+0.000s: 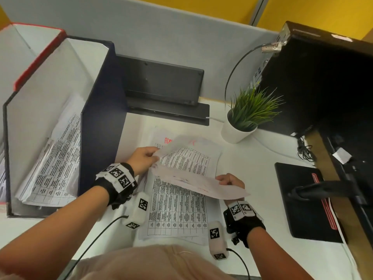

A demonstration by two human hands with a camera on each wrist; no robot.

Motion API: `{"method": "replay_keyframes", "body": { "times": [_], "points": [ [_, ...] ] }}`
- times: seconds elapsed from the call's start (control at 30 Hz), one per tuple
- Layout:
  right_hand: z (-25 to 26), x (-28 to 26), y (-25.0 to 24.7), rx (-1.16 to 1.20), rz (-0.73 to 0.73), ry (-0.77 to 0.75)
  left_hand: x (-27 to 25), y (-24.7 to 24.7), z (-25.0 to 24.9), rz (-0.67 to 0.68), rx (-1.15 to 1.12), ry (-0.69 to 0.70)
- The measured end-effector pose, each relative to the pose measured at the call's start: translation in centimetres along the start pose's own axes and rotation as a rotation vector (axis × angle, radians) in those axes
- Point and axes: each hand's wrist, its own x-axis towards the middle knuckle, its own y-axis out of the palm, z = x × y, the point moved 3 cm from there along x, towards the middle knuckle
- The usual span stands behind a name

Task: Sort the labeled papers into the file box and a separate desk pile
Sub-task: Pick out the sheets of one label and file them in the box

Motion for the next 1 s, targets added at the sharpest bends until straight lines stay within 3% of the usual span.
{"method": "replay_keyframes", "body": {
  "times": [0.1, 0.2, 0.27, 0.4, 0.5, 0.6, 0.7, 0.8, 0.9, 1.0],
  "points": [
    [0.1, -0.6, 0.0, -0.118, 0.040, -0.072, -0.7, -0.1, 0.6, -0.010, -0.105, 0.002],
    [0.1, -0.3, -0.1, -0.586, -0.044, -0.157, -1.1, -0.1, 1.1, 0.007, -0.222, -0.027],
    [0.2, -0.4, 0.0, -0.715, -0.059, -0.115, -1.2, 0.0, 1.3, 0.026, -0.326, -0.069],
    [1.0, -0.6, 1.5, -0.704, 0.031, -0.200, -0.8, 0.1, 0.9, 0.033, -0.456, -0.091],
    [2.0, -0.4, 2.2, -0.740, 0.019, -0.231, -0.5, 0.2, 0.1, 0.055, -0.577, -0.073],
    [2.6, -0.4, 2.7, -0.606, -0.008, -0.237, -0.5, 0.7, -0.2, 0.094, -0.650, -0.092],
    [2.4, -0.5, 3.1, -0.577, -0.039, -0.250, -0.9, 1.7, -0.5, 0.148, -0.339, -0.041],
    [2.8, -1.0, 3.6, -0.521, -0.068, -0.275, -1.3, 2.1, -0.8, 0.035, -0.008, 0.090],
    [5.2, -2.3, 4.7, -0.453, -0.092, -0.419, -1.8, 1.8, -2.4, -0.058, 0.002, 0.214],
    [8.7, -4.6, 6.2, -0.227, -0.026, -0.604, -2.7, 0.5, -5.7, -0.178, -0.116, 0.386]
  ]
}}
